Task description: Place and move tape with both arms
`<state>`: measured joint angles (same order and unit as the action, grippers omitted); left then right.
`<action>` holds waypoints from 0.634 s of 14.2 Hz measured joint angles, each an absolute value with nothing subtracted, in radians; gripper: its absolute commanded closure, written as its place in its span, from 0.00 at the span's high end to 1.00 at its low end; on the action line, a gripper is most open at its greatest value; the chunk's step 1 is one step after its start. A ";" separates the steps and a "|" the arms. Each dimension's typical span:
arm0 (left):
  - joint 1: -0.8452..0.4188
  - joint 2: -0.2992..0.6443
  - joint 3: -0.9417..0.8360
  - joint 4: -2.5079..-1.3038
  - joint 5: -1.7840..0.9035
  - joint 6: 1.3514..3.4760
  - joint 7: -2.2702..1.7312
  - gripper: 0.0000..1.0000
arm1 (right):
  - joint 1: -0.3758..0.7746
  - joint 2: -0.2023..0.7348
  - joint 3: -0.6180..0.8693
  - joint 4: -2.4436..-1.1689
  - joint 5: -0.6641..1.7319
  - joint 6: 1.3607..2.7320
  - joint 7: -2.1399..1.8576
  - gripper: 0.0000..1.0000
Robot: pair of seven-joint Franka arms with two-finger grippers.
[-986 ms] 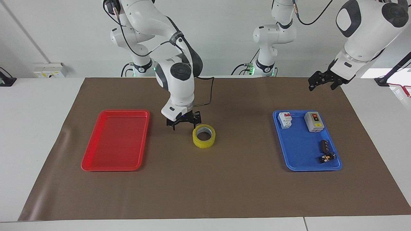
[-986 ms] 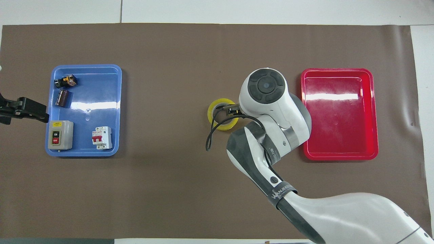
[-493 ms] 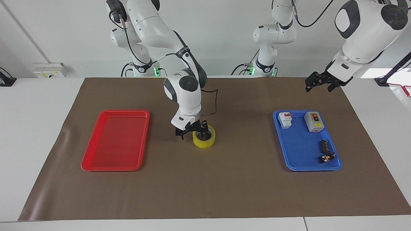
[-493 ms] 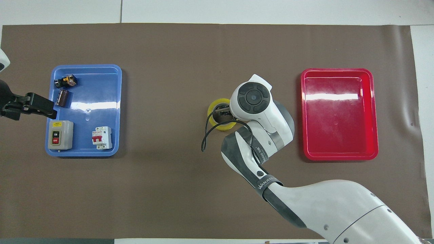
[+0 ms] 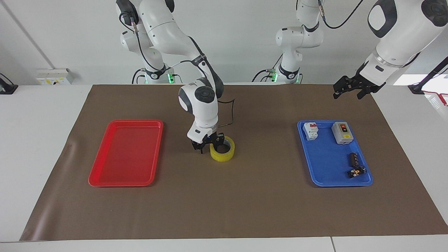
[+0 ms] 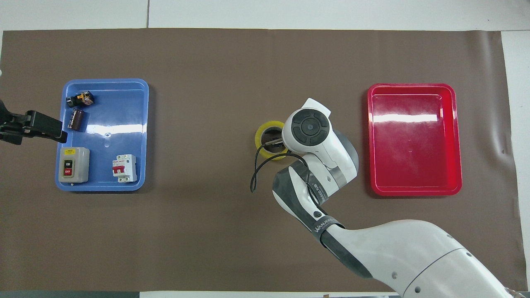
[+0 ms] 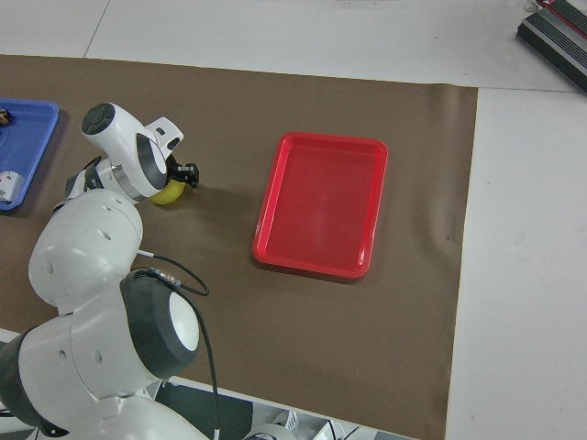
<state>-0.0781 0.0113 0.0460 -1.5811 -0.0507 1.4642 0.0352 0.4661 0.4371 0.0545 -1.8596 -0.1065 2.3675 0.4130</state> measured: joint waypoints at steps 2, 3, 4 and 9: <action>-0.075 0.003 0.036 -1.581 -0.051 1.463 0.035 1.00 | 0.462 0.435 0.053 -1.855 -0.107 2.351 0.413 0.00; -0.069 0.001 0.022 -1.581 -0.051 1.462 0.035 1.00 | 0.453 0.433 0.050 -1.842 -0.107 2.321 0.410 0.00; -0.064 0.001 0.012 -1.581 -0.051 1.462 0.035 1.00 | 0.437 0.430 0.049 -1.818 -0.107 2.274 0.399 0.00; -0.054 0.001 0.005 -1.582 -0.051 1.462 0.035 1.00 | 0.296 0.361 0.037 -1.712 -0.113 2.006 0.233 0.00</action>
